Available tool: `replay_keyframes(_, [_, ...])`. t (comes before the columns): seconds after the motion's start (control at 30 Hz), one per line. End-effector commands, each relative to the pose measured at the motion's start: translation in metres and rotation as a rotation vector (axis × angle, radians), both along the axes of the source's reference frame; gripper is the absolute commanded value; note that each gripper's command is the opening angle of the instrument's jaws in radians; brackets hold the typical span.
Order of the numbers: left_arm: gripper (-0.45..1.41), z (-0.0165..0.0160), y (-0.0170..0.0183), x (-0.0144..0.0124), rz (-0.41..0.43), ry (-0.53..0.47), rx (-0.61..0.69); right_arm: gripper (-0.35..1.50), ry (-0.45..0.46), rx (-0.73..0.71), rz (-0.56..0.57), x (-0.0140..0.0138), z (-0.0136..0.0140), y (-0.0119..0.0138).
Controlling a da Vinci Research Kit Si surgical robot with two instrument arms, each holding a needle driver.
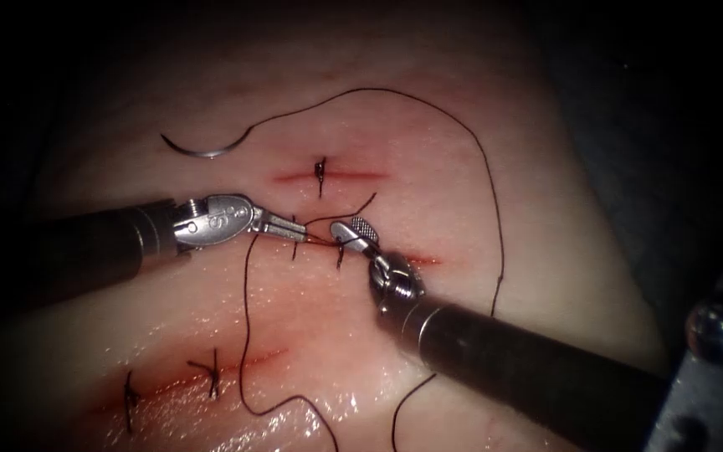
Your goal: Wound Closure
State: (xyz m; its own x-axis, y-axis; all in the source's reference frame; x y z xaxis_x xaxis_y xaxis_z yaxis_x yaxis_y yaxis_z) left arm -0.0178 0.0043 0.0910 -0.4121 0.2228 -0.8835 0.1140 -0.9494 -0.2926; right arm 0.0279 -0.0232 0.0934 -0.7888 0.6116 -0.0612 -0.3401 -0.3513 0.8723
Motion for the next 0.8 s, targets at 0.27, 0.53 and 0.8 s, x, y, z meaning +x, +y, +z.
replay_keyframes(0.27, [-0.45, 0.0007, 0.0003, -0.0008, 0.001, 0.002, -0.003, 1.38, -0.003, 0.003, 0.001, 0.0019, 0.0022, 0.0022])
replay_keyframes(0.53, [-0.45, 0.0008, -0.0004, -0.0007, 0.008, 0.005, -0.008, 1.32, 0.015, -0.004, -0.015, 0.0036, 0.0027, 0.0030])
replay_keyframes(0.8, [-0.45, 0.0009, -0.0006, -0.0006, 0.010, 0.002, -0.010, 1.32, -0.003, -0.013, -0.028, 0.0034, 0.0027, 0.0031])
